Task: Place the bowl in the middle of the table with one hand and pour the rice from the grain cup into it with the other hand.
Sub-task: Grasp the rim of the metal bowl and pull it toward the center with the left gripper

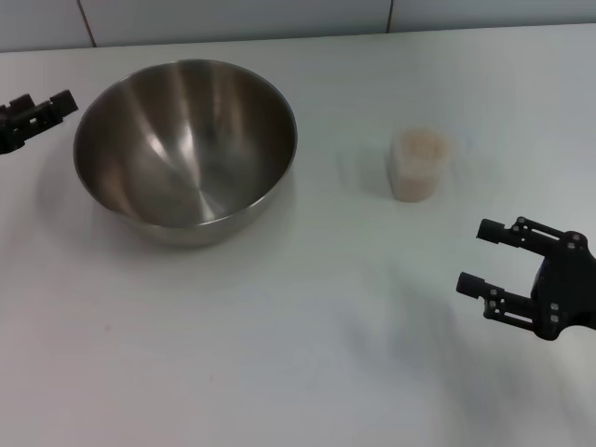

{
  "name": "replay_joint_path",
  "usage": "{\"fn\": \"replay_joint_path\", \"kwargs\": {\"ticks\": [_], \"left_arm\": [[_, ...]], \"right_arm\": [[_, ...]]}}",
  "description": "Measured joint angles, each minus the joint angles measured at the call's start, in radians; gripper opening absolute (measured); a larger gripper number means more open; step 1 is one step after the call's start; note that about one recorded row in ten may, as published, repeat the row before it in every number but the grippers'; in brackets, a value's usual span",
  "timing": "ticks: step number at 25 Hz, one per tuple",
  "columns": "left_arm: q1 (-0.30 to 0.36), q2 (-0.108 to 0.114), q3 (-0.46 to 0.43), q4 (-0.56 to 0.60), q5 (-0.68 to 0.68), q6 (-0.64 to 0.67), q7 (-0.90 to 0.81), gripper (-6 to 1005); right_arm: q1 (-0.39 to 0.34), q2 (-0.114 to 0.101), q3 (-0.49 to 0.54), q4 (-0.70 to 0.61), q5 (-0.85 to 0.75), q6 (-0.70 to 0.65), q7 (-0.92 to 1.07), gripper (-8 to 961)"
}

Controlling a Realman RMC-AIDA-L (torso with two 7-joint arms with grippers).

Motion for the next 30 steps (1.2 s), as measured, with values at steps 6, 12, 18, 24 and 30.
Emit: {"fn": "replay_joint_path", "kwargs": {"ticks": [6,12,18,24,30], "left_arm": [[0.006,0.001,0.278,0.268,0.228,-0.134,-0.406,836],[-0.015,-0.002,0.376,0.329,0.361,-0.142,-0.552,833],[-0.026,-0.002,0.393,0.338,0.414,-0.143,-0.618,829],[-0.03,-0.002,0.414,0.345,0.454,-0.139,-0.66,826],[-0.022,-0.004,0.502,0.382,0.501,-0.151,-0.686,700]], "right_arm": [[0.002,0.0,-0.002,0.0,0.007,0.0,0.0,710],[0.006,0.0,0.003,0.0,0.007,0.002,-0.001,709],[0.003,0.0,0.005,0.003,0.007,0.003,-0.024,709],[0.001,0.0,0.005,0.012,0.007,0.003,-0.027,710],[0.0,0.0,0.005,0.012,0.007,0.004,-0.027,709]]}}
